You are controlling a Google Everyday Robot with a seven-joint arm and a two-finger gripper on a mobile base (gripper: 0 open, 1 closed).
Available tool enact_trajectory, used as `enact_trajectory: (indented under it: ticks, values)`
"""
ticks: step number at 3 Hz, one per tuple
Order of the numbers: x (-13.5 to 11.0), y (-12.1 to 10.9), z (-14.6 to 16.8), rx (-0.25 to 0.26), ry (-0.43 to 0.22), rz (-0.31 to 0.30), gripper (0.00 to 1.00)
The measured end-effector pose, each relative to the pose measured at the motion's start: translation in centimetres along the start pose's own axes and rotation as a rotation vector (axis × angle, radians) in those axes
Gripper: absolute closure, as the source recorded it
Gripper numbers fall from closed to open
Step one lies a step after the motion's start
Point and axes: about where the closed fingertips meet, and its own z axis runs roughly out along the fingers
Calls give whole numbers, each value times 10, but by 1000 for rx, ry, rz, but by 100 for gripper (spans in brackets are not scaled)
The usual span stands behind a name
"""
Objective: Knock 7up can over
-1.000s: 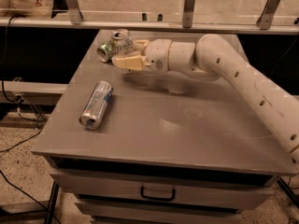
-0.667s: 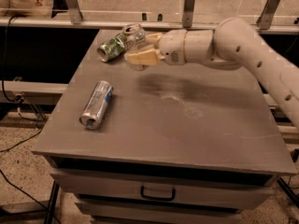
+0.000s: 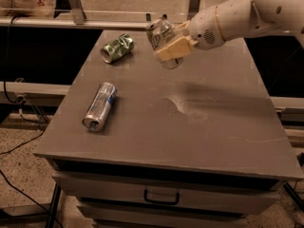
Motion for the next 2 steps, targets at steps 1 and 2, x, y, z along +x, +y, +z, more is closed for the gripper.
enact_trajectory:
  ticks: [1, 2]
  values:
    - [20, 16, -14, -77, 154, 29, 50]
    - [47, 44, -12, -206, 283, 35, 47]
